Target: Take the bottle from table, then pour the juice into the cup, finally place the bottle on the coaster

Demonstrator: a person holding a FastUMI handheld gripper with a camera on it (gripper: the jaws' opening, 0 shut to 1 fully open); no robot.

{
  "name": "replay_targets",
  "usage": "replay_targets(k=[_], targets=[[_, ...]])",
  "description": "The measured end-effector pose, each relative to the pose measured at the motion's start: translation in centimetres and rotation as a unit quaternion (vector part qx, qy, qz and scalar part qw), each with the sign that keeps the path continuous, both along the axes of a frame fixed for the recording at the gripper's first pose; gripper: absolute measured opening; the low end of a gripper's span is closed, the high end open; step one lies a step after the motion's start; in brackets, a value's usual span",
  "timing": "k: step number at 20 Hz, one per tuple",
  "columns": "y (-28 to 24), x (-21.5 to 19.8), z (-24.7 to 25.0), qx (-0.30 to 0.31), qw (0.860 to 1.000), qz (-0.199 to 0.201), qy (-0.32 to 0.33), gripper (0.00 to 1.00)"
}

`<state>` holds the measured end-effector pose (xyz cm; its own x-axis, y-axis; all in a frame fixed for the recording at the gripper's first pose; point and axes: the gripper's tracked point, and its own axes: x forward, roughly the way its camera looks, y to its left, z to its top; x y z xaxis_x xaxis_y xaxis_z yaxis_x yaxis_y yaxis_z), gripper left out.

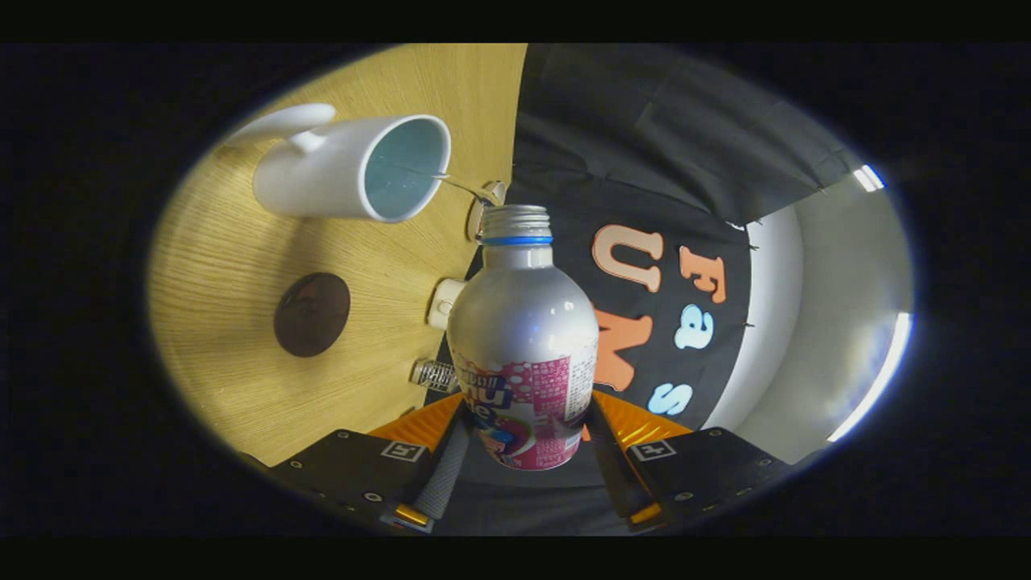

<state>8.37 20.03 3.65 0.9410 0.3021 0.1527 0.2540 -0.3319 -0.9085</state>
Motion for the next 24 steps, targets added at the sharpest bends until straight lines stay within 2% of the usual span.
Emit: replay_targets(k=[13, 24], targets=[[0.38, 0.16, -0.12, -0.018, 1.0, -0.001, 0.001, 0.76], [0.42, 0.04, -0.23, -0.04, 0.999, -0.02, 0.002, 0.76]])
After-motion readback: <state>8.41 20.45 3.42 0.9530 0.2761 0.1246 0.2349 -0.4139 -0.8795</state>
